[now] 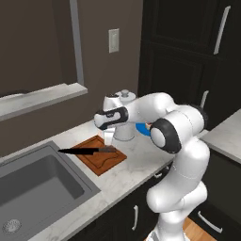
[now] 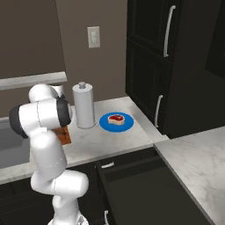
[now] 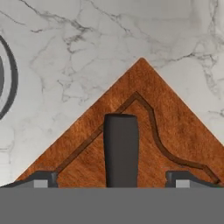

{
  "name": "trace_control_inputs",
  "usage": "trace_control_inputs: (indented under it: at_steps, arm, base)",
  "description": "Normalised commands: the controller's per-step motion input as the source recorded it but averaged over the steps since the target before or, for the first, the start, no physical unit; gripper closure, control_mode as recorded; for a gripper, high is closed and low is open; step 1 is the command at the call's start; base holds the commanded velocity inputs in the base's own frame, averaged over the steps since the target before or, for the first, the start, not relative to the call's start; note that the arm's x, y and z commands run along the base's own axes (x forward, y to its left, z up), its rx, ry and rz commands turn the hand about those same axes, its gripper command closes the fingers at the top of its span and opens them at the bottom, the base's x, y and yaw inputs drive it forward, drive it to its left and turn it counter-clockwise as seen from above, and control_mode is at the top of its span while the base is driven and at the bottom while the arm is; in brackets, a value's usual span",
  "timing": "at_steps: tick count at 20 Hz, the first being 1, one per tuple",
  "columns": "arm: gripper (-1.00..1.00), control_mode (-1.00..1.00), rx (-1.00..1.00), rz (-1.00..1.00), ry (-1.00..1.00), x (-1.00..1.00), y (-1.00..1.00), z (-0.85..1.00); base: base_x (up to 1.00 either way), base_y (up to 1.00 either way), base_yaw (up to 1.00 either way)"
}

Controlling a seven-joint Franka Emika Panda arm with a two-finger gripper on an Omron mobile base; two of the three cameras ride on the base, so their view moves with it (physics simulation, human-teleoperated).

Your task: Pick up the knife from the drawer and place it on the cutting board. Then place the meat from the plate to the cutting board.

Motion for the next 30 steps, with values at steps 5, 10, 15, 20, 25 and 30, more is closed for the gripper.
trace_control_inputs:
  at_steps: [5, 10, 15, 20, 25, 30]
  arm:
    - [-1.00, -1.00, 0.00, 0.00, -0.09, -0.29, 0.00, 0.86]
    - [-1.00, -1.00, -0.04, 0.23, -0.07, -0.40, -0.01, 0.39]
    - [-1.00, -1.00, -0.03, 0.47, -0.05, -0.56, -0.16, 0.23]
    - [-1.00, -1.00, -0.03, 0.50, -0.01, -0.70, -0.17, 0.39]
    - [-1.00, -1.00, 0.00, 0.40, -0.17, -0.59, -0.31, 0.52]
    - [-1.00, -1.00, 0.00, 0.30, -0.18, -0.35, -0.40, 0.37]
  base:
    - [0.00, 0.00, 0.00]
    - [0.00, 0.00, 0.00]
    - [0.00, 0.00, 0.00]
    - [0.00, 0.00, 0.00]
    - [0.00, 0.00, 0.00]
    - [0.00, 0.00, 0.00]
